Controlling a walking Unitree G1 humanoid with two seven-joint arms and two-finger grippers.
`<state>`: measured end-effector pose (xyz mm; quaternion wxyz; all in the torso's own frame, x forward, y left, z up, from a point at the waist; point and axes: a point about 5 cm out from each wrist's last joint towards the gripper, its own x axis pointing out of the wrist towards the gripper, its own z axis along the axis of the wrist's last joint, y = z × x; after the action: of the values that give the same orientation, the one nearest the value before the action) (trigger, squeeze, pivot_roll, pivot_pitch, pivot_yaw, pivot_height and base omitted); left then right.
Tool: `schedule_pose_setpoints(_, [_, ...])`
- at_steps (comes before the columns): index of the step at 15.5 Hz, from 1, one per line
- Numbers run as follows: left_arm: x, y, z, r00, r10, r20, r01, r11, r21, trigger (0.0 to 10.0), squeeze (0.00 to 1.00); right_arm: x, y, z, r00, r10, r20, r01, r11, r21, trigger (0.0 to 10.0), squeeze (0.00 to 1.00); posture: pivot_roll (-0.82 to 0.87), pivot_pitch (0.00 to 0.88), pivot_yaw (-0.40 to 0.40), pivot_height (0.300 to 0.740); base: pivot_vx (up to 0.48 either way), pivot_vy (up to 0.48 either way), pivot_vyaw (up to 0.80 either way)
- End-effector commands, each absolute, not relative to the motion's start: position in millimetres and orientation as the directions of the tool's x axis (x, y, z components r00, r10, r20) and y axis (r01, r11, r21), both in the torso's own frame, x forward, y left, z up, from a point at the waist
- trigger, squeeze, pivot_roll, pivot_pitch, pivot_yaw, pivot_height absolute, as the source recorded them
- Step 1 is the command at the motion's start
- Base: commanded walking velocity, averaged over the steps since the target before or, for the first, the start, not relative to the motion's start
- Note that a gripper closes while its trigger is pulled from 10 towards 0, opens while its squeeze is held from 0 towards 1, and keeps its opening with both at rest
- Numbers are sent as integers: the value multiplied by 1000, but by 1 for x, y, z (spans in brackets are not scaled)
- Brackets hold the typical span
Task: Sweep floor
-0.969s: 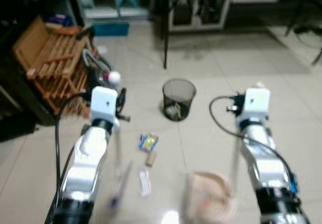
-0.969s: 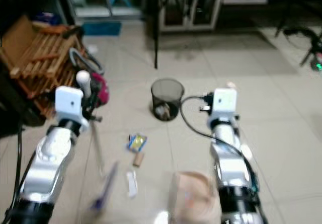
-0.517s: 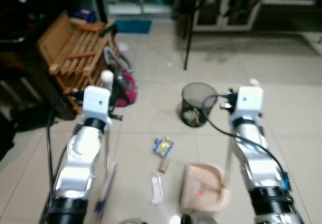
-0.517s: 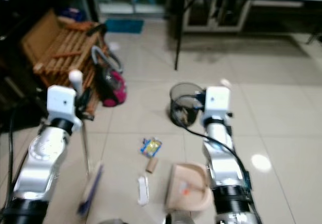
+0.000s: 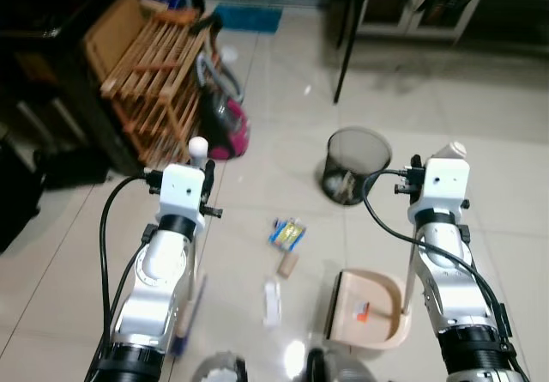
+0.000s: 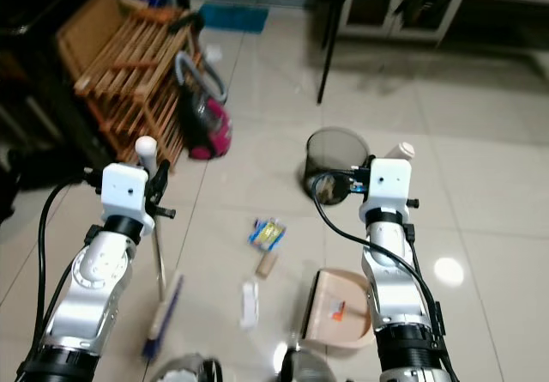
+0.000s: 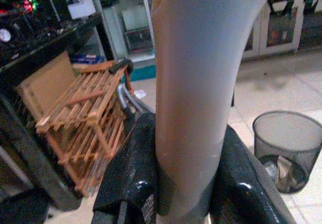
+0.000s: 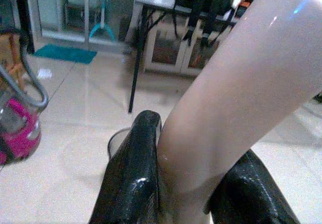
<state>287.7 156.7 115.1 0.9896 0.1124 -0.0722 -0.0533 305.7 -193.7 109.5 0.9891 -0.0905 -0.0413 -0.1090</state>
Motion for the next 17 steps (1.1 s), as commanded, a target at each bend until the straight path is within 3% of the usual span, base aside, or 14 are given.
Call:
schedule_pose_setpoints(1, [286,149,119,970,-142,199,94,968,234,10000,0,303,-201,111,965,-227,136,248,953,-175,10000,0,-55,294,-8,740,0,0,0])
schedule_pose_setpoints(8, [289,147,109,948,-179,263,99,952,291,10000,0,312,-167,107,969,-164,186,178,982,-59,10000,0,-72,381,-42,740,0,0,0])
schedule_pose_setpoints(12, [291,129,98,935,-240,260,162,944,288,10000,0,312,-134,107,974,-90,209,92,996,0,10000,0,-82,402,-54,740,0,0,0])
schedule_pose_setpoints(17, [297,123,101,928,-248,278,170,946,276,10000,0,318,-132,132,951,-69,301,63,998,30,10000,0,-85,400,-47,740,0,0,0])
